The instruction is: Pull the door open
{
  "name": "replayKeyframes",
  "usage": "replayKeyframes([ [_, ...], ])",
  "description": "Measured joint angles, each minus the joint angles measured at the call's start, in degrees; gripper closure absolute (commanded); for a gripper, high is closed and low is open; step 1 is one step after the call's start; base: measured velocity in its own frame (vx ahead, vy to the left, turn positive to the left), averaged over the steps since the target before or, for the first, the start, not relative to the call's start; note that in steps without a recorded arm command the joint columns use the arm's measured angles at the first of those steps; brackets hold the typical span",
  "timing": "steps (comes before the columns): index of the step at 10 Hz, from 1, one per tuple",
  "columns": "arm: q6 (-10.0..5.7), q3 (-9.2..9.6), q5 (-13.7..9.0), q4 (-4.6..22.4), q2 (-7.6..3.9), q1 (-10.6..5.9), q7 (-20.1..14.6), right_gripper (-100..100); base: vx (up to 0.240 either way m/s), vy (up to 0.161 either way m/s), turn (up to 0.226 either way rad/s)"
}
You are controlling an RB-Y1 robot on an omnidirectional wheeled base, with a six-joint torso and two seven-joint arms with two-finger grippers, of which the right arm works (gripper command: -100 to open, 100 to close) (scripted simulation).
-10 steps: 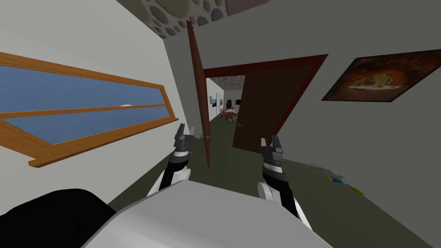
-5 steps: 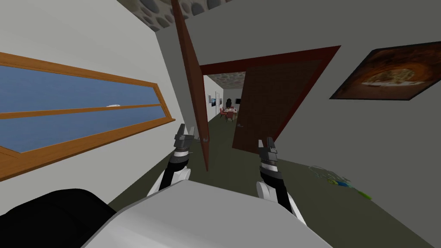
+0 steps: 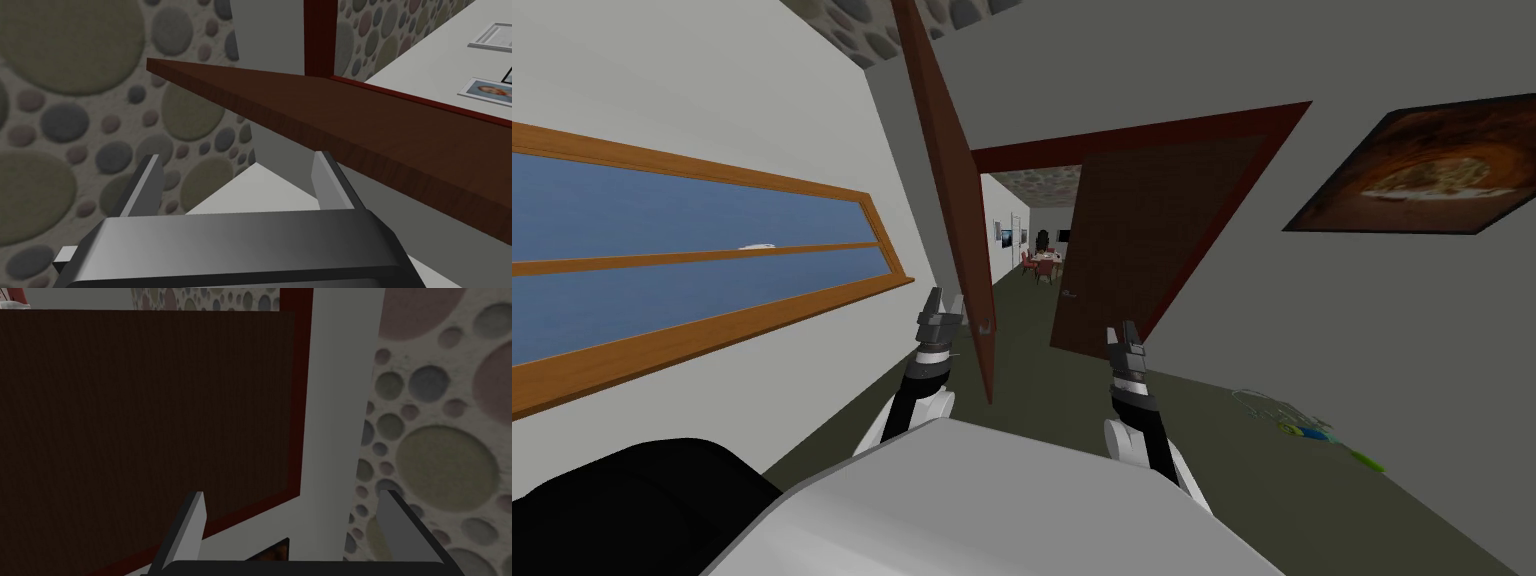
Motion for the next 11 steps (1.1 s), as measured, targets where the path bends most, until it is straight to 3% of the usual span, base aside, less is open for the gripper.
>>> replayKeyframes([
  [6, -1.33, -0.90, -0.3, 7.9, -1.13, -3.17, 0.3, -100, 0.096, -0.018, -0.011],
  [11, -3.04, -1.71, -0.6, 16.2, -1.70, -6.68, 0.8, -100, 0.104, -0.016, -0.012],
])
